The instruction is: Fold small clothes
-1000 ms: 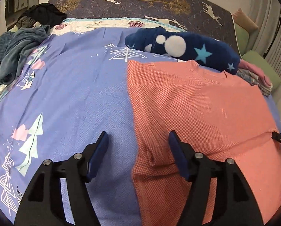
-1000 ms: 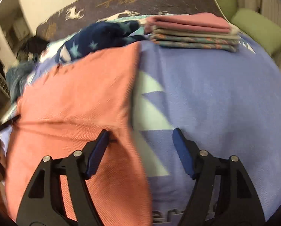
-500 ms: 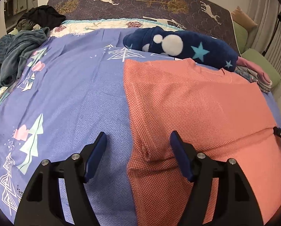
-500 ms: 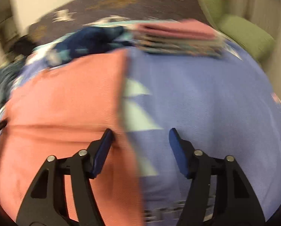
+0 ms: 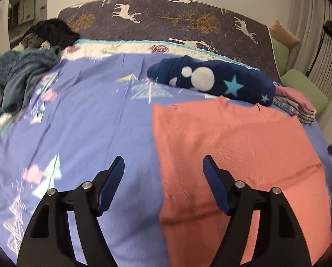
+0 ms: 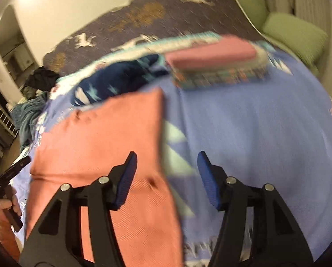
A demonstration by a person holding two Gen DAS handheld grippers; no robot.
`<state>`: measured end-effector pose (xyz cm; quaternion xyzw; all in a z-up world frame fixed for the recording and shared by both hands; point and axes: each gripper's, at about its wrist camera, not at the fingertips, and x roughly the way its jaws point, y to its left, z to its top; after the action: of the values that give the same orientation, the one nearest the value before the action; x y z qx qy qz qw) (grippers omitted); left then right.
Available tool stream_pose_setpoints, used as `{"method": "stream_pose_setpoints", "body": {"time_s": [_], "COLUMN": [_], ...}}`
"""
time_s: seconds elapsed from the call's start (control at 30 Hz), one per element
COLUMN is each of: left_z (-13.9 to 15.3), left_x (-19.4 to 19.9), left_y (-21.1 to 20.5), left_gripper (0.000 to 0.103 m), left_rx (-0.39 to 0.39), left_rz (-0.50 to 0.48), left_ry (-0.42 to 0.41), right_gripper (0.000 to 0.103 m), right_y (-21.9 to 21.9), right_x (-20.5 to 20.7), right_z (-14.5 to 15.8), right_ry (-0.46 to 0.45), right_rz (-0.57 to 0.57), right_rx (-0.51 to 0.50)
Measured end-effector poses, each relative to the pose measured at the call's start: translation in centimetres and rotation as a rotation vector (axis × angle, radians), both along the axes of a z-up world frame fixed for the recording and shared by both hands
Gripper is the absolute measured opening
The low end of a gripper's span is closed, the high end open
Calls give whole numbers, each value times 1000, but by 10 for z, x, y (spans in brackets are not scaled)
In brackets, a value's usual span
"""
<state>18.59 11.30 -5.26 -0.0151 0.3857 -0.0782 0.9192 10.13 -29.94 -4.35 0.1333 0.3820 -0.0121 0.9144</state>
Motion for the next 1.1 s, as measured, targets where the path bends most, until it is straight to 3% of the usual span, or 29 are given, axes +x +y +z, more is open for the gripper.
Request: {"method": "stream_pose_setpoints", "body": {"time_s": [0.1, 0.17, 0.23, 0.27, 0.3, 0.33, 0.37, 0.47, 0.57, 0.63, 0.67, 0.7, 0.8, 0.87, 0.97, 1.1], "left_z": [-4, -10, -18, -22, -26, -30, -31, -32, -30, -25, -23, -18, -13, -16, -31, -35], "left_x": [30, 47, 65, 73, 77, 82, 83, 79, 76, 68, 61, 47, 7, -21, -62, -119], "left_y": [-14, -18, -16, -14, -13, -13, -14, -23, -25, -21, -18, -13, 0, 8, 17, 22], "left_gripper": [73, 73, 73, 64, 47, 13, 13, 13, 20, 29, 35, 37, 49, 55, 55, 55], "left_rx": [28, 47, 18, -12, -38, -59, -58, 51, 87, 104, 111, 111, 59, 11, -88, -156], "left_rz": [-2, 12, 22, 22, 10, -10, -20, -23, -14, -4, -6, -22, -67, -91, -151, -200], "left_ry": [32, 56, 88, 103, 114, 128, 124, 75, 52, 41, 37, 27, 31, 60, 144, 135], "right_gripper": [61, 61, 62, 62, 60, 28, 4, 3, 3, 10, 17, 18, 20, 21, 24, 26], "right_y": [4, -3, -9, -13, -14, -15, -14, -17, -22, -26, -26, -26, -21, -18, -17, -22], "right_x": [45, 79, 101, 113, 119, 124, 126, 127, 125, 117, 110, 101, 51, 19, -31, -87], "right_z": [-4, -16, -27, -34, -38, -43, -45, -50, -58, -50, -44, -38, -22, -23, -31, -51], "right_ry": [35, 77, 99, 113, 119, 115, 114, 112, 103, 94, 90, 79, 37, 58, 85, 133], "right_rz": [76, 45, 29, 39, 50, 68, 73, 44, 56, 43, 35, 39, 126, 175, 222, 228], "right_rx": [43, 64, 87, 130, 164, 198, 191, 138, 162, 171, 145, 116, 65, 62, 91, 169]}}
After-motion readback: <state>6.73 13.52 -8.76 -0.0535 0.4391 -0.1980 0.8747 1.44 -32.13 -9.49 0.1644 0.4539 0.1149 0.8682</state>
